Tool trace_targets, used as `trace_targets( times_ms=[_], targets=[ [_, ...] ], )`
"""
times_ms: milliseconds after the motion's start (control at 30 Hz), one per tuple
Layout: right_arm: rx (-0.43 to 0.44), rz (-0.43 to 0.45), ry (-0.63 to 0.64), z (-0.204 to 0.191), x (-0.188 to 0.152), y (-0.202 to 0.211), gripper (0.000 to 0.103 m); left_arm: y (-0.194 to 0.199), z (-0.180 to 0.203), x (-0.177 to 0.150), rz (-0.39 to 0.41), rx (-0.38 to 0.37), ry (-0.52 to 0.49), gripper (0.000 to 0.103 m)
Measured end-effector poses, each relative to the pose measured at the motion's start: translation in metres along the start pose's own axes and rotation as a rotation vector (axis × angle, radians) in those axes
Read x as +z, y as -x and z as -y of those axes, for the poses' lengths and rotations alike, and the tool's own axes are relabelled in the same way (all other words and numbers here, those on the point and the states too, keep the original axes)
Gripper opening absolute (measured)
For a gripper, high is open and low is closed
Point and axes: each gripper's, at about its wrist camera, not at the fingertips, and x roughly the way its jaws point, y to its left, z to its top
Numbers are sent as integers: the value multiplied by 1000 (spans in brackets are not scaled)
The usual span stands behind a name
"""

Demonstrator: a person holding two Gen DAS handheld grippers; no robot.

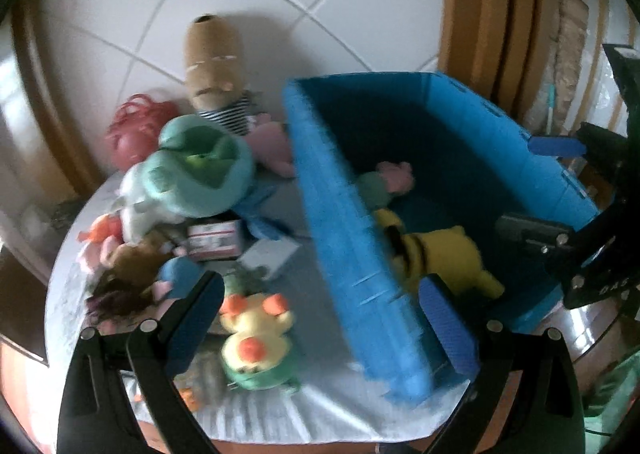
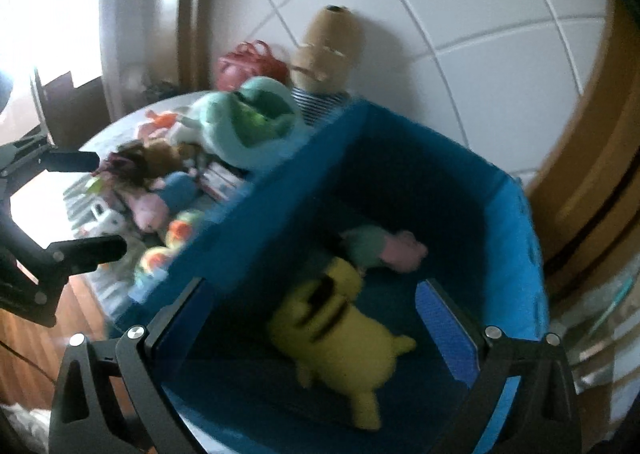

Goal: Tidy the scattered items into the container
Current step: 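Withdraw both grippers from the crate back toward the toy pile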

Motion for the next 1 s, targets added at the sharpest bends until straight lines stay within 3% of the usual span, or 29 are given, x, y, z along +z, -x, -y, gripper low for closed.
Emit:
trace_targets(
  times_ms=[233,467,733,1000],
  targets=[
    [37,16,21,-107,30,-11,102,35,-109,-58,4,74,41,99],
    [76,15,20,-193,51,-28,102,49,-184,-99,7,110,62,99],
    [114,-9,7,-225,71,-60,102,35,-245,-118,6,117,140,99],
    [177,-34,-32,-217,101,-118,102,-2,-301,-104,-46,190,179,99]
  ],
)
